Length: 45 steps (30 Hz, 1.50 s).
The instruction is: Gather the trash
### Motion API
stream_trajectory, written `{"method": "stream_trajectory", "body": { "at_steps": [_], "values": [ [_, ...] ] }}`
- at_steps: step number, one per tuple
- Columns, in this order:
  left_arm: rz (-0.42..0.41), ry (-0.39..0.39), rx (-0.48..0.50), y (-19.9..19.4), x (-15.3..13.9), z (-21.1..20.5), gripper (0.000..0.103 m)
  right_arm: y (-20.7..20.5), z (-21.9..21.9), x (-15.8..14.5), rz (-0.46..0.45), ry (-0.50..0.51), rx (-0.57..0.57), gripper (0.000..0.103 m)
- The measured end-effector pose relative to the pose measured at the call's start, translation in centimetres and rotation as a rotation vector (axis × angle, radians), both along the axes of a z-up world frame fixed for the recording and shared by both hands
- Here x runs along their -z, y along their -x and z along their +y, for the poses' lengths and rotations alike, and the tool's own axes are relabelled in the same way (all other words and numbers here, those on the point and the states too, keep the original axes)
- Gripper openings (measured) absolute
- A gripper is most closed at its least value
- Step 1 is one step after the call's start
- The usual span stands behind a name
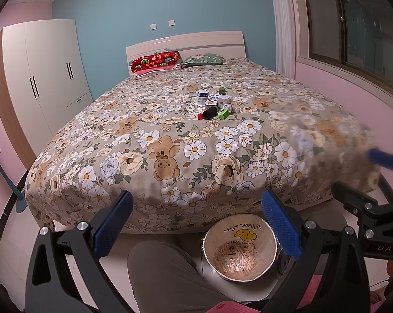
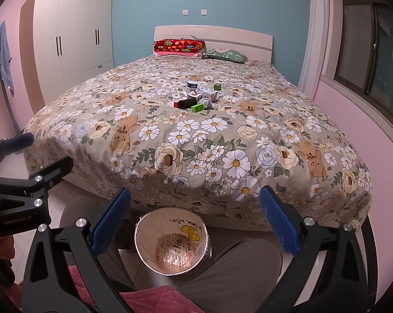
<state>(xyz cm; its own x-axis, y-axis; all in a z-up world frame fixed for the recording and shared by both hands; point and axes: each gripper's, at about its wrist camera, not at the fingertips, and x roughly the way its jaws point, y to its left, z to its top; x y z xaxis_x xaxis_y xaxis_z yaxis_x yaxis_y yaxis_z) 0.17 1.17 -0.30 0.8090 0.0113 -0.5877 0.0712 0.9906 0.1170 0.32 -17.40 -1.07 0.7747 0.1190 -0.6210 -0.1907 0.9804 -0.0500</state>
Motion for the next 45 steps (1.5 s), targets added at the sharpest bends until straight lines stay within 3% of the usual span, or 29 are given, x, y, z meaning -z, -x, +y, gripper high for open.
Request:
{"method": "stream_trajectory", "body": {
  "at_steps": [33, 45],
  "values": [
    [0.001, -0.002, 0.005, -0.1, -0.2, -0.3, 0.1, -0.1, -0.1, 0.0, 0.004, 0.003, -0.003, 0.096],
    [0.006, -0.005, -0.001, -5.0, -0.8, -1.0, 0.1, -4.0, -1.1, 0.0, -0.004, 0.034, 0.019, 0.096]
  ]
}}
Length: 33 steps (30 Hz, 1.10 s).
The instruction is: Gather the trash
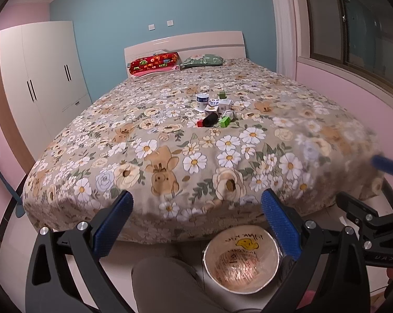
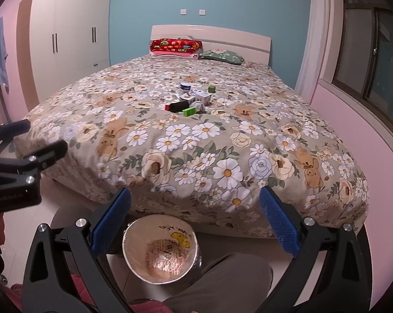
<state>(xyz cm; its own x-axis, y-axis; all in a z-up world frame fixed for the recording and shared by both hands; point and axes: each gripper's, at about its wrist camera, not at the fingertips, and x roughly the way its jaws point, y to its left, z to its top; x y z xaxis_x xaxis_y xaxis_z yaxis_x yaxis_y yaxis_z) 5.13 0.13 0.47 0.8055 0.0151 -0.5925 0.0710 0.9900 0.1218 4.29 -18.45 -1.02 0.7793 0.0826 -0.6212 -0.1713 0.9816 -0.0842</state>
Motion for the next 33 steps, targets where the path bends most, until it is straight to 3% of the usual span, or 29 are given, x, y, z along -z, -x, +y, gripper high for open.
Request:
{"method": "stream_trajectory", "body": {
  "at_steps": [7, 19, 25, 33],
  "values": [
    [0.024, 0.006, -0.014, -5.4, 0.0, -0.1, 0.1, -4.8, -0.9, -0.5, 0.0, -0.006, 0.004, 0.096],
    [0.08, 0.007, 0.025, -16.8, 0.1, -1.0, 0.1, -17.5, -1.9, -0.2, 0.051, 0.01, -0.001, 0.096],
    [0.119, 0.001, 0.013, -22.9, 1.9, -0.8, 0.1, -23.9, -1.4, 1.4, 0.088, 0.025, -0.006, 0.096],
    [0.2, 0.0, 0.03, -30.8, 6.2, 0.8, 0.1, -30.7, 1.7, 6.1, 0.184, 0.016, -0.045, 0.096]
  ]
}}
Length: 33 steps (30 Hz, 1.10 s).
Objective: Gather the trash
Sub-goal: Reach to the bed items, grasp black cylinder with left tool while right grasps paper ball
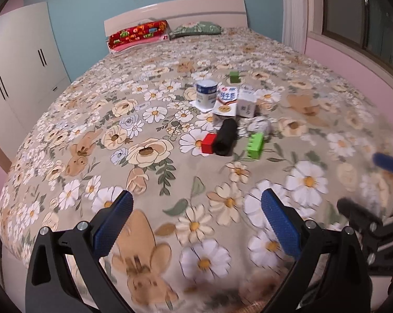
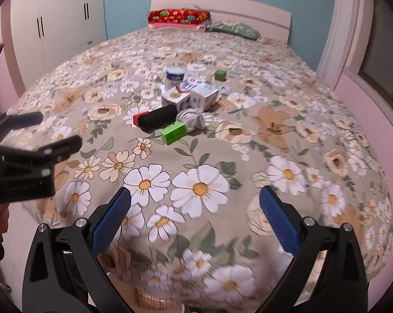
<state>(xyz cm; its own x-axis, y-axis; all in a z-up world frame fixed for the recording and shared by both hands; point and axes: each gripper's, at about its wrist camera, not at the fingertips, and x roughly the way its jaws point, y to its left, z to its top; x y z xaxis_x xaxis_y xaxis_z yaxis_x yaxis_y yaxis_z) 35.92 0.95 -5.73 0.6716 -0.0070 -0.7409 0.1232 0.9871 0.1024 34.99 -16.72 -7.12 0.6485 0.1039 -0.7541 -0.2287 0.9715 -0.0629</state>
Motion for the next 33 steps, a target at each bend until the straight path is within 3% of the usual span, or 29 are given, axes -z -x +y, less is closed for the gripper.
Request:
{"method": "stream_trajectory", "body": {
  "at_steps": [6, 15, 19, 23, 27, 31, 33],
  "values": [
    [0.06, 0.023, 0.023, -4.7, 2.8, 1.1, 0.1, -4.3, 1.6, 3.2, 0.051, -0.021, 0.009, 0.096],
    [0.036, -0.004, 0.119, -9.7, 2.8, -1.0, 0.099, -10.6, 1.1, 2.7, 0.014, 0.009, 0.002, 0.096],
    [0.047, -0.002, 0.153, -12.4, 2.9, -1.8, 0.096, -13.9, 0.8, 2.8, 0.01, 0.025, -0.044, 0.096],
    [0.111, 0.02, 0.198, -15.2, 4.1, -2.7, 0.089, -16.8, 0.7, 3.9, 0.071, 0.003, -0.13, 0.096],
    [0.176, 0.041, 0.244, -17.1, 5.4, -3.8, 0.077, -19.0, 0.8, 5.0, 0.111, 0.0, -0.196, 0.075],
    [0.205, -0.001, 0.257, -18.5, 6.7, -4.9, 0.075, -20.2, 1.3, 5.8, 0.144, 0.002, -0.258, 0.072],
    [0.254, 0.018, 0.276, -19.1, 7.5, -5.2, 0.068, -20.6, 1.8, 6.2, 0.155, 0.014, -0.3, 0.068]
  ]
}}
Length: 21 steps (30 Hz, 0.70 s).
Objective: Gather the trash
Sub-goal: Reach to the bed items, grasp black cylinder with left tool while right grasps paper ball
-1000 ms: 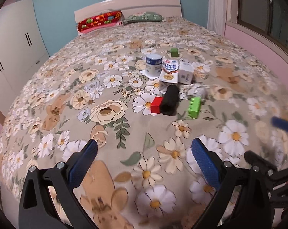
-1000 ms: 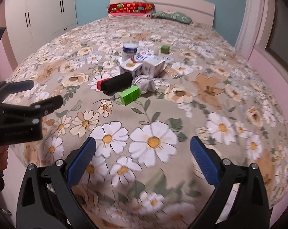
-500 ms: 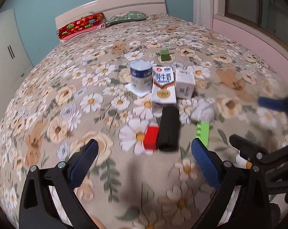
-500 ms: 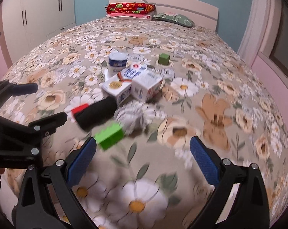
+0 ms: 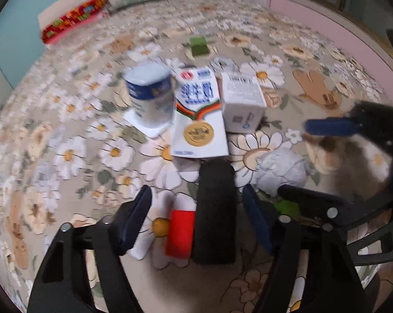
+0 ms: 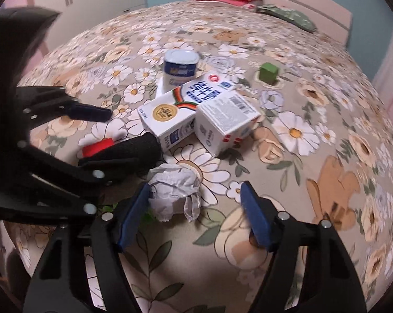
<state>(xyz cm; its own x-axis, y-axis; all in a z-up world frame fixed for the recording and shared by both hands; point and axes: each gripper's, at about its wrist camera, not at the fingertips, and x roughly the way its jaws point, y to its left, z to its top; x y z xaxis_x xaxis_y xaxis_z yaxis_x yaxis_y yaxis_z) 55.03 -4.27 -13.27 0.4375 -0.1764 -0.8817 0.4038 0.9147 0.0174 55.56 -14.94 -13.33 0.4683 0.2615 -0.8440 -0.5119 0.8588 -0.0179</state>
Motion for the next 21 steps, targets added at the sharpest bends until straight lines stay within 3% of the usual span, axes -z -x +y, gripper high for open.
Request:
{"method": "stream_trajectory", "body": {
  "at_steps": [5, 9, 12, 16, 21],
  "values": [
    [0.109, 0.028, 0.028, -1.4, 1.4, -0.7, 0.054, -1.4, 0.5, 0.9, 0.08, -0.025, -0.077, 0.055],
    [0.135, -0.01, 0.057, -1.7, 2.3, -1.5, 0.046, -2.2, 0.6, 2.1, 0.156, -0.065, -0.109, 0.045],
    [0.151, -0.001, 0.056, -2.0, 2.5, -1.8, 0.034, -2.4, 0.7, 2.6, 0.181, -0.099, -0.123, 0.039],
    [0.162, 0.028, 0.04, -2.0, 2.3, -1.4, 0.034, -2.3, 0.5, 2.7, 0.186, -0.145, -0.12, 0.037],
    [0.126, 0.043, 0.021, -1.2, 0.9, -1.3, 0.033, -1.3, 0.0, 1.5, 0.116, -0.124, -0.09, 0.036]
  ]
}}
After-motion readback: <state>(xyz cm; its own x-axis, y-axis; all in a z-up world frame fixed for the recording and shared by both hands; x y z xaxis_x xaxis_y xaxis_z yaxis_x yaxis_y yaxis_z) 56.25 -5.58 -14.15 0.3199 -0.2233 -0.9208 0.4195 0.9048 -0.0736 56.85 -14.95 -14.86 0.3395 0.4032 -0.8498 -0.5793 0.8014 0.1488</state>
